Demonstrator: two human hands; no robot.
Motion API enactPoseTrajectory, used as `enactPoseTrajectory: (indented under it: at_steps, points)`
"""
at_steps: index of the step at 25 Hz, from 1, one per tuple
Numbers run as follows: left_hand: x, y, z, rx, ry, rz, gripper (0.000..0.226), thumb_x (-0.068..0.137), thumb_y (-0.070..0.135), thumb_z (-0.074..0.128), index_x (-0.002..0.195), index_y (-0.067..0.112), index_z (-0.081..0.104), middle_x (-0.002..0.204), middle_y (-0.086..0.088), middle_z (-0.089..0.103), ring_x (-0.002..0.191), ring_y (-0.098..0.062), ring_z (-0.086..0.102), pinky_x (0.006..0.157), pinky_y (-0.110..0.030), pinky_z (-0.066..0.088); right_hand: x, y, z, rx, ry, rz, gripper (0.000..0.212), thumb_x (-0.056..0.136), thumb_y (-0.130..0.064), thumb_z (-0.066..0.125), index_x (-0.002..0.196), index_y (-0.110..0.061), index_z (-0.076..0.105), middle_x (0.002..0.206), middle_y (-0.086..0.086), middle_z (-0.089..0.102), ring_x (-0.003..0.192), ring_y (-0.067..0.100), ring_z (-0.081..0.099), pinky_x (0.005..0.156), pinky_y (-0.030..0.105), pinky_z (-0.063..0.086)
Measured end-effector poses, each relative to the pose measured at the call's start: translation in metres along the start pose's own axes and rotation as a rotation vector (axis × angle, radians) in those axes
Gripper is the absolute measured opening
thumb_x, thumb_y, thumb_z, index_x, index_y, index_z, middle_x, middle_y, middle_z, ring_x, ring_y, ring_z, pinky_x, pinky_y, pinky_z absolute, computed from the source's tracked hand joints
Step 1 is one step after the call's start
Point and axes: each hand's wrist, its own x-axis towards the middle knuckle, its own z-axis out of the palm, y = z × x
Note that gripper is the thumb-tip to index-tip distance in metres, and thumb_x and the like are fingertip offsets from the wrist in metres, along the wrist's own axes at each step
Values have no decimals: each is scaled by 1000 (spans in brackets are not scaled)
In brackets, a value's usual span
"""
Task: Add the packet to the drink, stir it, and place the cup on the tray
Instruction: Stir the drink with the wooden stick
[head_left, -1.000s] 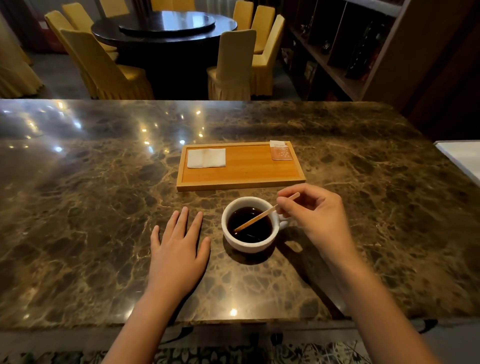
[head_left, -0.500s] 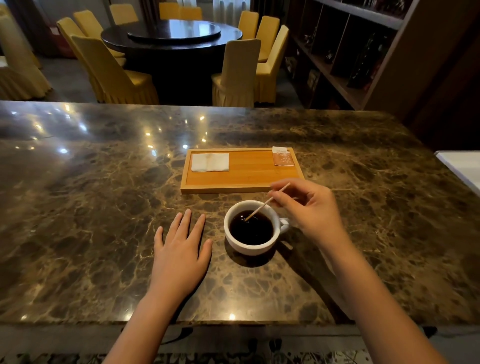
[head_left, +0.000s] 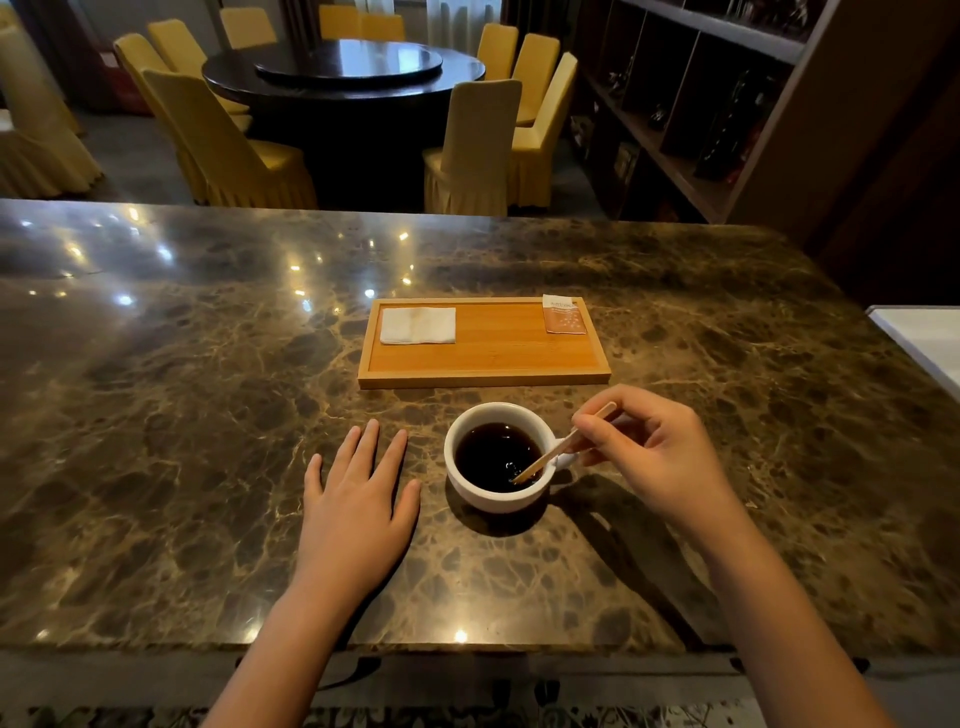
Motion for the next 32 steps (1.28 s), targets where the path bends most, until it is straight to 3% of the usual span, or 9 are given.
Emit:
enactPoseTrajectory:
  at_steps: [6, 11, 17, 23, 27, 32]
  points:
    - [0, 0, 0, 16, -8, -4, 63, 82, 55, 10, 140, 30, 19, 150, -4, 14, 136, -15, 2, 108, -48, 0, 4, 2, 33, 108, 67, -98, 9, 87, -7, 59, 84, -11, 66, 81, 9, 69, 74, 16, 70, 63, 23, 57]
    - [0, 0, 1, 14, -5, -8, 62, 83, 54, 10, 139, 30, 19, 150, -3, 14, 136, -15, 2, 108, -48, 0, 10, 7, 30, -132, 176, -281, 8, 89, -16, 56, 85, -14, 64, 80, 2, 66, 74, 13, 65, 61, 24, 56]
    - [0, 1, 0, 12, -12, -9, 64, 82, 55, 9, 140, 30, 18, 150, -3, 13, 135, -15, 1, 108, -48, 0, 1, 11, 18, -381, 137, -342, 13, 90, -19, 47, 87, -12, 56, 79, -1, 60, 70, 11, 59, 59, 19, 48]
    - [0, 1, 0, 22, -11, -4, 63, 83, 54, 10, 140, 29, 18, 150, -4, 14, 135, -15, 2, 108, -49, 1, -8, 8, 24, -184, 63, -282, 19, 90, -32, 43, 87, -20, 57, 79, -9, 61, 71, 12, 64, 59, 26, 55]
    - [0, 1, 0, 16, -10, -5, 63, 83, 54, 10, 140, 29, 19, 149, -4, 15, 135, -15, 3, 108, -49, 2, -7, 11, 39, -21, 87, -251, 10, 91, -21, 52, 89, -18, 61, 80, -1, 65, 70, 13, 66, 59, 28, 58]
    - [0, 0, 0, 29, -10, -2, 61, 84, 53, 12, 140, 29, 19, 150, -4, 14, 136, -16, 2, 108, -49, 1, 2, 14, 46, -60, 176, -292, 14, 89, -26, 49, 89, -18, 61, 83, -2, 64, 73, 13, 65, 59, 26, 56]
